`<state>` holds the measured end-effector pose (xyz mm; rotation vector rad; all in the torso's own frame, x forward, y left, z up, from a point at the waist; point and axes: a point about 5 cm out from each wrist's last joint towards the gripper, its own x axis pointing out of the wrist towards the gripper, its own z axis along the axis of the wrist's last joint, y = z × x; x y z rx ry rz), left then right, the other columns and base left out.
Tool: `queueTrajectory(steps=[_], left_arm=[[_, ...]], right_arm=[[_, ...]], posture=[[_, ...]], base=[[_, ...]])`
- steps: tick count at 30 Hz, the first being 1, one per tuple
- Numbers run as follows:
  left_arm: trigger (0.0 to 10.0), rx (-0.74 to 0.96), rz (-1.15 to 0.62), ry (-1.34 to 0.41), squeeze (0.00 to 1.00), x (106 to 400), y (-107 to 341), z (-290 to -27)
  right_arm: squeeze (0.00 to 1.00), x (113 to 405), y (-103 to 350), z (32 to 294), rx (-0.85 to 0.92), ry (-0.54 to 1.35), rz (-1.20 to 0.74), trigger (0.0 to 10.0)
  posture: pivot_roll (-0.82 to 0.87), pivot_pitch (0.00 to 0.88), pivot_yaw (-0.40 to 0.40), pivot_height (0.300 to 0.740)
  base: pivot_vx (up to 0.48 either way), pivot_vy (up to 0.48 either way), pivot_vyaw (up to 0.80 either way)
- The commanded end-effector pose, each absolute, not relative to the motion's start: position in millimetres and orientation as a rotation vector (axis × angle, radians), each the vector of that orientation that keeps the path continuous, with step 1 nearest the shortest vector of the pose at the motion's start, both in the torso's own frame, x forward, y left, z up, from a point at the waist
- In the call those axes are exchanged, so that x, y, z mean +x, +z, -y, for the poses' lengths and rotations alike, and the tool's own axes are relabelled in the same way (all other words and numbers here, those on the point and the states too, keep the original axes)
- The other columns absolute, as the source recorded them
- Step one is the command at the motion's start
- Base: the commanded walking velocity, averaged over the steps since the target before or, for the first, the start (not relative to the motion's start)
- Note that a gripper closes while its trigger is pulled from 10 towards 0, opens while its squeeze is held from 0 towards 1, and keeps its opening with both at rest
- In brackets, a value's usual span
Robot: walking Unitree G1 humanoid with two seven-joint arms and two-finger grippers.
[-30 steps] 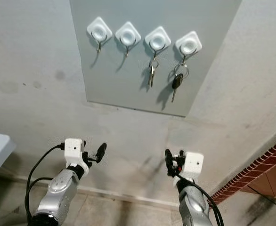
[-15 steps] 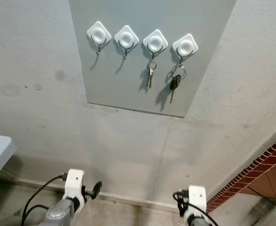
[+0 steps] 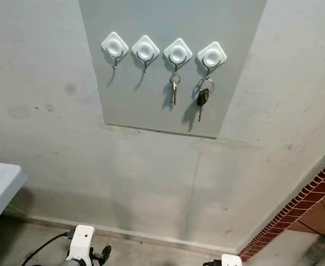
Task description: Hang keys on a hook
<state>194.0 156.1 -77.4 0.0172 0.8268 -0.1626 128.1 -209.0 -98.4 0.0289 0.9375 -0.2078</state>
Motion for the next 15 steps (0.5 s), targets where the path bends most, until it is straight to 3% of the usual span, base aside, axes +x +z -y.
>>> queueTrajectory(steps=[1, 15], left_arm=[[10.0, 0.038, -0.834, -0.172, 0.00, 196, -77, -157], [10.0, 0.071, -0.863, -0.225, 0.00, 192, -80, -148]], right_arm=[[0.00, 125, -101, 205, 0.031, -0.208, -0.959, 10.0], [0.00, 128, -101, 195, -0.008, -0.124, -0.971, 10.0]], posture=[[-0.04, 0.016, 0.037, 0.740], [-0.05, 0.023, 0.032, 0.740]], base=[[0.000, 0.000, 0.00], [0.000, 0.000, 0.00]])
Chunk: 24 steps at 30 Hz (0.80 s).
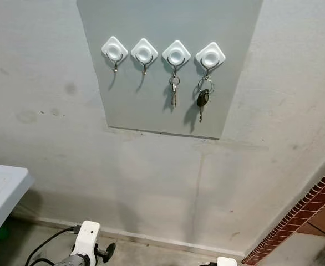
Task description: Hang keys on a hook
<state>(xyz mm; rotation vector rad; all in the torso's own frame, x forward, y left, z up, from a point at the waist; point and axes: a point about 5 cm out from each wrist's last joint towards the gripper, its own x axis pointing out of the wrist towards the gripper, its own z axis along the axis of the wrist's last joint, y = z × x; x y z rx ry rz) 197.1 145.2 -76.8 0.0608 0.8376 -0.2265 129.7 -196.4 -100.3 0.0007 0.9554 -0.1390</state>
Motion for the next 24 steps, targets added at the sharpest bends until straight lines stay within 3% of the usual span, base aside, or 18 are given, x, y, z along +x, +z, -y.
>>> queueTrajectory(steps=[1, 8, 24], left_arm=[[10.0, 0.069, -0.866, -0.224, 0.00, 191.2, -80.2, -148.3], [10.0, 0.055, -0.887, -0.219, 0.00, 184.1, -83.8, -148.1], [10.0, 0.114, -0.866, -0.254, 0.00, 187.7, -81.8, -145.5]], right_arm=[[0.00, 127.6, -101.7, 194.1, -0.010, -0.121, -0.972, 10.0], [0.00, 125.9, -102.6, 193.0, -0.041, -0.105, -0.986, 10.0], [0.00, 127.9, -102.7, 190.8, -0.111, -0.004, -1.006, 10.0]], posture=[[-0.05, 0.023, 0.032, 0.740], [-0.05, 0.018, 0.002, 0.740], [-0.01, 0.000, -0.053, 0.740]], base=[[0.000, 0.000, 0.00], [0.000, 0.000, 0.00], [0.000, 0.000, 0.80]])
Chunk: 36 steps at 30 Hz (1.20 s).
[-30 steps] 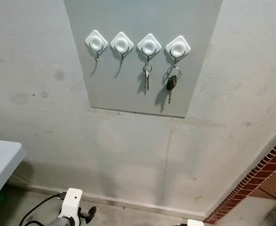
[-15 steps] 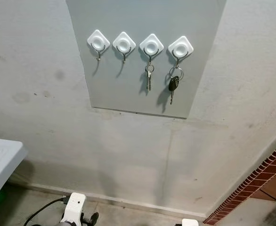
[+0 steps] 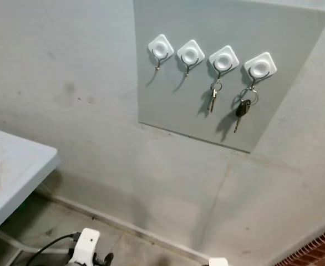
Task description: Hang keys on a hook
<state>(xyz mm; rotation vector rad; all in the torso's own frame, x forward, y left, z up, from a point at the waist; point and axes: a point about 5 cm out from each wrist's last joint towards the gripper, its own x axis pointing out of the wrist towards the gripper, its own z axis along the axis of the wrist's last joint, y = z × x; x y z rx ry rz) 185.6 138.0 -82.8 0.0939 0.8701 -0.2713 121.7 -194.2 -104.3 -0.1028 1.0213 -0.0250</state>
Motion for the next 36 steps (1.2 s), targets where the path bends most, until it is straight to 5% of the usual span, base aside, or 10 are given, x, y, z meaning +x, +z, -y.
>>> queueTrajectory(steps=[1, 36], left_arm=[[10.0, 0.114, -0.866, -0.254, 0.00, 188, -82, -145], [10.0, 0.089, -0.877, -0.234, 0.00, 187, -83, -138]], right_arm=[[0.00, 128, -103, 191, -0.111, -0.004, -1.006, 10.0], [0.00, 131, -102, 191, -0.079, -0.026, -1.005, 10.0]], posture=[[-0.01, 0.000, -0.053, 0.740], [-0.02, 0.013, -0.042, 0.740]], base=[[0.000, 0.000, 0.80], [0.000, 0.000, 0.80]])
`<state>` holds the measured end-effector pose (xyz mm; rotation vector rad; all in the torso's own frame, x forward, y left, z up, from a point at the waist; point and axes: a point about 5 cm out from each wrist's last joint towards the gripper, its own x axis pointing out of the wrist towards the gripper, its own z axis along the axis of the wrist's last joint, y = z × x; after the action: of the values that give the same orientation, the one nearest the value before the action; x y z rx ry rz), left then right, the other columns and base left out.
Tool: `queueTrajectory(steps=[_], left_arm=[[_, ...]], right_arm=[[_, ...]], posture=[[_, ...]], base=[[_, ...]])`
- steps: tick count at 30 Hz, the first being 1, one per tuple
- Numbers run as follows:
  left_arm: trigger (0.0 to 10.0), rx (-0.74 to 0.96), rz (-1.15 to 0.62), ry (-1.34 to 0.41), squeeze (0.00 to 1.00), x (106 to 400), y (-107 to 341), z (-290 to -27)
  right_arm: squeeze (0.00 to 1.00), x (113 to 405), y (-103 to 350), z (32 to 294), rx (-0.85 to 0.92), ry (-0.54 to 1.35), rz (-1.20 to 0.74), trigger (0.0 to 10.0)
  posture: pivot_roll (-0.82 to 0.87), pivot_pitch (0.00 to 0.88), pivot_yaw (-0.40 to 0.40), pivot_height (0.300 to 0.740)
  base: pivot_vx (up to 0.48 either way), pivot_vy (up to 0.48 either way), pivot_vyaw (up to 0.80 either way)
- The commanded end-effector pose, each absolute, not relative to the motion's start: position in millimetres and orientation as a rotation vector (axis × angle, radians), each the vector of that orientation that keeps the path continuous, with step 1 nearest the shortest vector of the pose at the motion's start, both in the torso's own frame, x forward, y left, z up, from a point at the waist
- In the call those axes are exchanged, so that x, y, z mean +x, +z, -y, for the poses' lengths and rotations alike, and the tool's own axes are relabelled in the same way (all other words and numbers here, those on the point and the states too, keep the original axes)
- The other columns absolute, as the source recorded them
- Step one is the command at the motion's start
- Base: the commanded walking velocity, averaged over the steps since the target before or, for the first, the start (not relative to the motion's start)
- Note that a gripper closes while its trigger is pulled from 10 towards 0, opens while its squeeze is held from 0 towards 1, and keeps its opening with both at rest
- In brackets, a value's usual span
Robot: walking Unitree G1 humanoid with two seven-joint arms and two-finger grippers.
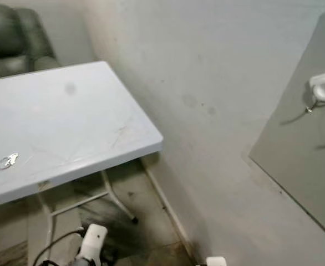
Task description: Hang keys on a hook
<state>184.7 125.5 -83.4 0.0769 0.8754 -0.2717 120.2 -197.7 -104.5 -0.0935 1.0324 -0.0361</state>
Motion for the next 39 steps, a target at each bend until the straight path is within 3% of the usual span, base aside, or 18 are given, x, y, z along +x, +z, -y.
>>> queueTrajectory(steps=[1, 23, 39], left_arm=[[10.0, 0.087, -0.878, -0.232, 0.00, 187.2, -82.7, -137.9], [10.0, 0.040, -0.888, -0.189, 0.00, 189.4, -82.1, -142.3], [10.0, 0.019, -0.895, -0.178, 0.00, 189.4, -82.3, -142.4]], right_arm=[[0.00, 130.8, -101.9, 191.6, -0.079, -0.027, -1.004, 10.0], [0.00, 133.7, -100.5, 196.2, -0.076, -0.045, -0.999, 10.0], [0.00, 134.2, -99.9, 198.4, -0.051, -0.074, -0.989, 10.0]], posture=[[-0.02, 0.013, -0.042, 0.740], [-0.01, 0.021, -0.048, 0.740], [-0.01, 0.011, -0.051, 0.740]], base=[[0.000, 0.000, 0.80], [0.000, 0.000, 0.80], [0.000, 0.000, 0.00]])
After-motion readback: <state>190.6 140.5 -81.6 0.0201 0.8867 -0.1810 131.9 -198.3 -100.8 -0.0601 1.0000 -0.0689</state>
